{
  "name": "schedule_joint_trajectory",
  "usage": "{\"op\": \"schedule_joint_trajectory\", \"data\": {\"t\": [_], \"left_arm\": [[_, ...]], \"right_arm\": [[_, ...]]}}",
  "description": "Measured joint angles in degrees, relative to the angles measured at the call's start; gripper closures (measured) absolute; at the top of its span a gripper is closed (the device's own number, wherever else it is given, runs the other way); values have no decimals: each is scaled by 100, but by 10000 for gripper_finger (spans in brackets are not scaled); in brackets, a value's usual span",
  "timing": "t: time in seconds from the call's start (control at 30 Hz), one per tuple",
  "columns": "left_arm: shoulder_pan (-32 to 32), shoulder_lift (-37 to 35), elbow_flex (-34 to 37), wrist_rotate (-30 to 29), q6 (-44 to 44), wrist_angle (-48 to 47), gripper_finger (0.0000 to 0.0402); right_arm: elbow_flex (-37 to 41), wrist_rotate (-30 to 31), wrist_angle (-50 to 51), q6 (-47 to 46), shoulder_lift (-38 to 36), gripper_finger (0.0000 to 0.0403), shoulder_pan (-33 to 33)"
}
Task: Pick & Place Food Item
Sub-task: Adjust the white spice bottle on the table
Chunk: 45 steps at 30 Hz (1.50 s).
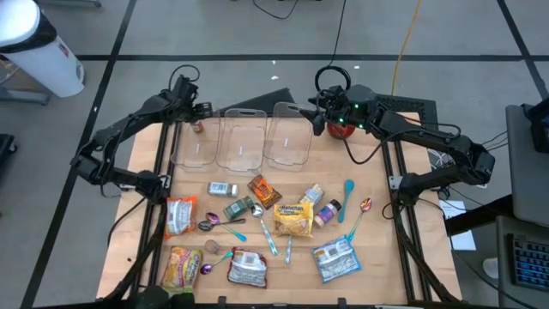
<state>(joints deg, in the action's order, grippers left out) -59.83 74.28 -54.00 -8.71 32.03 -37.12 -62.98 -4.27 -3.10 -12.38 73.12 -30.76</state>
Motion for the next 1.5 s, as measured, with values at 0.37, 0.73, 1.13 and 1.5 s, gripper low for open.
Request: {"op": "schedule_joint_trajectory", "data": {"t": [0.37, 0.73, 1.13, 1.5], "left_arm": [[161, -1206, 0, 3001, 729, 41, 204], [2033, -1818, 0, 2537, 1905, 1714, 211], [4027, -1731, -9, 2009, 1698, 3093, 203], [4961, -1731, -9, 2021, 2096, 3099, 223]], "right_arm": [[0, -2, -395, 0, 0, 124, 0], [-1, -27, -413, -211, 199, 124, 195], [-2, -33, -351, -151, 192, 124, 630], [-2, -34, -351, 3, 194, 124, 1089]]}}
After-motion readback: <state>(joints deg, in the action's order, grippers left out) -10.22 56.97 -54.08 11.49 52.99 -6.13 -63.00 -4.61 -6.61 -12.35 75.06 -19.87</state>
